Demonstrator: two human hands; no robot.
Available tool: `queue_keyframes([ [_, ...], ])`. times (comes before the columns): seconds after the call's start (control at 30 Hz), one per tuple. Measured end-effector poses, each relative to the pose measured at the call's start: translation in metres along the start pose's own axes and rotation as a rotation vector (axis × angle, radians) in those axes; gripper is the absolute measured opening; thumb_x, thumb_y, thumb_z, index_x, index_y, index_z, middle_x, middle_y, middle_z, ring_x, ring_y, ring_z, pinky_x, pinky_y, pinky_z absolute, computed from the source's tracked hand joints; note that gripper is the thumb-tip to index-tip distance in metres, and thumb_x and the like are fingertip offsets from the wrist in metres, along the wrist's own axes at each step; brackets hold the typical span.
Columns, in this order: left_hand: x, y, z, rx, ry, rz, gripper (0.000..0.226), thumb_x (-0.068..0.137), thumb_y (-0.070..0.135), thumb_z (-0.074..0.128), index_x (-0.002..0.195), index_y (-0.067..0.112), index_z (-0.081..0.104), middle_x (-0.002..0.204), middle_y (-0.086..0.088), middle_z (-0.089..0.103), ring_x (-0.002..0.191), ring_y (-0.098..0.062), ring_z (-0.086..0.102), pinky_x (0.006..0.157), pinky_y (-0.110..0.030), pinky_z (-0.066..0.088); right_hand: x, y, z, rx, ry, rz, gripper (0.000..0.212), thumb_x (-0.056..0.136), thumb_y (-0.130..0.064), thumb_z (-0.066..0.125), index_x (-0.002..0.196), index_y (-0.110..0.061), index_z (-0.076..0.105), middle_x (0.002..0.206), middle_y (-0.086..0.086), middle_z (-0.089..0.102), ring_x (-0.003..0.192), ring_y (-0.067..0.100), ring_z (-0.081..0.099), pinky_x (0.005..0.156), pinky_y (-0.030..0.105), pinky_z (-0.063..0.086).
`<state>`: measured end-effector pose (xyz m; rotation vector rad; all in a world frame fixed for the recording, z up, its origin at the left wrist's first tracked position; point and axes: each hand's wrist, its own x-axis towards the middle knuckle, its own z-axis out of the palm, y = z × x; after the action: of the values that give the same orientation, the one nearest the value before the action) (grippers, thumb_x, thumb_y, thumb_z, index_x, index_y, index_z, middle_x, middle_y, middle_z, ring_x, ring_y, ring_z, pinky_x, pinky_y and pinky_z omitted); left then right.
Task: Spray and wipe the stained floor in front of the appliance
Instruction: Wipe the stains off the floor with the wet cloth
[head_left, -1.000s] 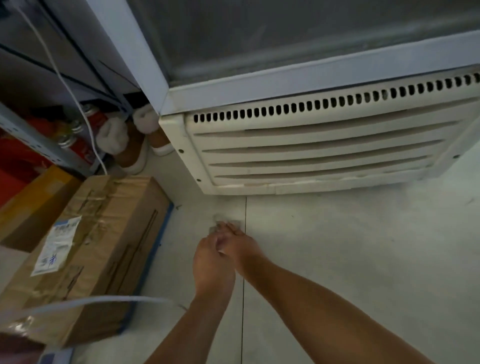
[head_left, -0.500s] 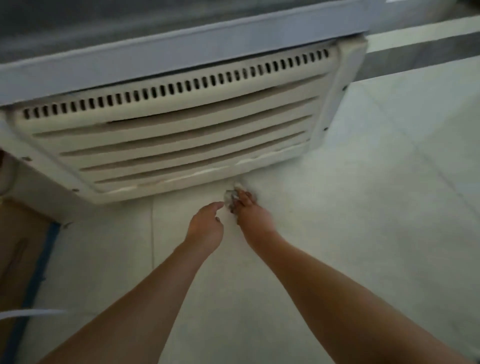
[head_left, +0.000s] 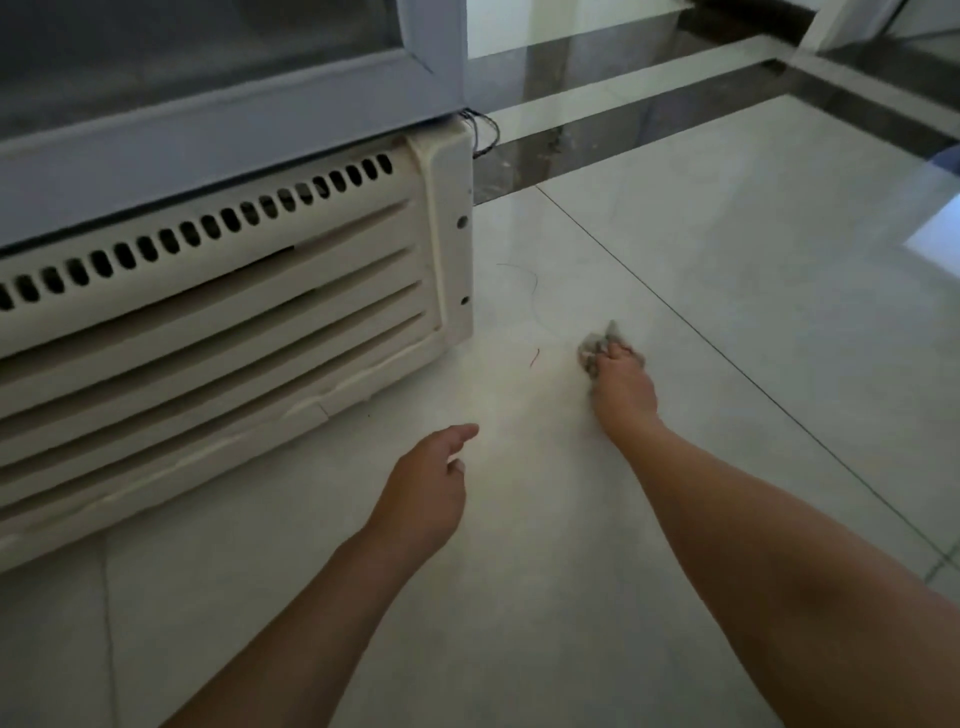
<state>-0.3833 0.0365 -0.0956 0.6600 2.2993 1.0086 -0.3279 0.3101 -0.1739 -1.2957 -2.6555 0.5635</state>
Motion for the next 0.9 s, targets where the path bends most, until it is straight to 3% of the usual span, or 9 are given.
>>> queue_keyframes([
  [0.13,0.01,-0.005,-0.002,-0.006,0.004,-0.016,0.045,0.097,0.007,0.04,0.133,0.03,0.052,0.14,0.007,0.053,0.13,-0.008,0.047,0.111,-0.028,0.035,-0.016,-0.064,0.04,0.029,-0.032,-0.272,0.037,0.098,-0.019,0.044,0.134,-0.019,0.053,0.148,0.002,0.038,0.133,0.02,0.041,0.093,0.021,0.032],
  [0.23,0.011,-0.008,0.005,0.0,-0.006,-0.037,0.045,0.097,0.006,0.039,0.134,0.03,0.051,0.14,0.007,0.052,0.131,-0.008,0.046,0.113,-0.031,0.035,-0.025,-0.105,0.061,-0.053,-0.163,-0.616,0.042,0.098,-0.017,0.041,0.139,-0.018,0.048,0.155,0.001,0.031,0.143,0.019,0.027,0.109,0.026,0.03],
  [0.3,0.011,-0.01,0.008,0.009,-0.016,-0.041,0.045,0.097,0.006,0.039,0.133,0.03,0.052,0.139,0.008,0.053,0.131,-0.008,0.045,0.112,-0.029,0.034,0.005,-0.093,0.063,-0.083,-0.216,-0.709,0.045,0.096,-0.023,0.04,0.141,-0.021,0.045,0.155,0.001,0.032,0.142,0.02,0.029,0.112,0.035,0.034],
  [0.4,0.012,-0.01,0.007,0.009,-0.016,-0.021,0.043,0.098,0.008,0.04,0.131,0.031,0.054,0.137,0.009,0.054,0.13,-0.008,0.046,0.11,-0.024,0.032,0.06,-0.02,0.045,-0.236,0.025,-0.585,0.052,0.079,-0.051,0.047,0.128,-0.038,0.054,0.14,-0.009,0.051,0.124,0.016,0.053,0.102,0.031,0.04],
  [0.5,0.015,-0.014,0.001,0.019,-0.008,-0.036,0.042,0.098,0.009,0.04,0.132,0.032,0.053,0.137,0.01,0.053,0.13,-0.007,0.046,0.11,-0.025,0.033,0.081,0.032,0.016,-0.279,0.11,-0.19,0.041,0.091,-0.04,0.044,0.13,-0.039,0.054,0.138,-0.009,0.053,0.122,0.018,0.053,0.09,0.026,0.037],
  [0.53,0.017,-0.015,0.0,0.014,-0.005,-0.039,0.042,0.098,0.009,0.04,0.131,0.032,0.053,0.138,0.01,0.054,0.13,-0.007,0.046,0.11,-0.025,0.033,0.082,0.033,0.015,-0.245,0.109,-0.162,0.039,0.094,-0.034,0.043,0.132,-0.033,0.054,0.142,-0.006,0.05,0.127,0.019,0.049,0.093,0.026,0.037],
  [0.6,0.022,-0.016,0.0,-0.006,-0.006,-0.054,0.043,0.098,0.008,0.039,0.13,0.032,0.054,0.138,0.008,0.054,0.129,-0.007,0.047,0.108,-0.023,0.033,0.07,0.003,0.027,-0.174,0.069,-0.221,0.036,0.096,-0.028,0.046,0.13,-0.027,0.057,0.146,-0.002,0.045,0.133,0.019,0.043,0.098,0.023,0.034],
  [0.77,0.041,-0.002,0.017,-0.029,0.002,-0.062,0.045,0.097,0.006,0.039,0.133,0.029,0.052,0.14,0.006,0.053,0.131,-0.008,0.046,0.11,-0.026,0.034,0.024,-0.087,0.059,-0.124,-0.157,-0.696,0.04,0.099,-0.022,0.041,0.138,-0.021,0.049,0.153,-0.002,0.035,0.14,0.017,0.032,0.106,0.022,0.027],
  [0.9,0.041,0.006,0.017,-0.023,-0.005,-0.036,0.043,0.097,0.007,0.04,0.133,0.028,0.052,0.139,0.008,0.053,0.131,-0.008,0.046,0.112,-0.026,0.032,0.076,-0.015,0.017,-0.19,-0.075,-0.435,0.043,0.092,-0.016,0.045,0.133,-0.023,0.053,0.148,0.002,0.041,0.131,0.026,0.045,0.103,0.033,0.039],
])
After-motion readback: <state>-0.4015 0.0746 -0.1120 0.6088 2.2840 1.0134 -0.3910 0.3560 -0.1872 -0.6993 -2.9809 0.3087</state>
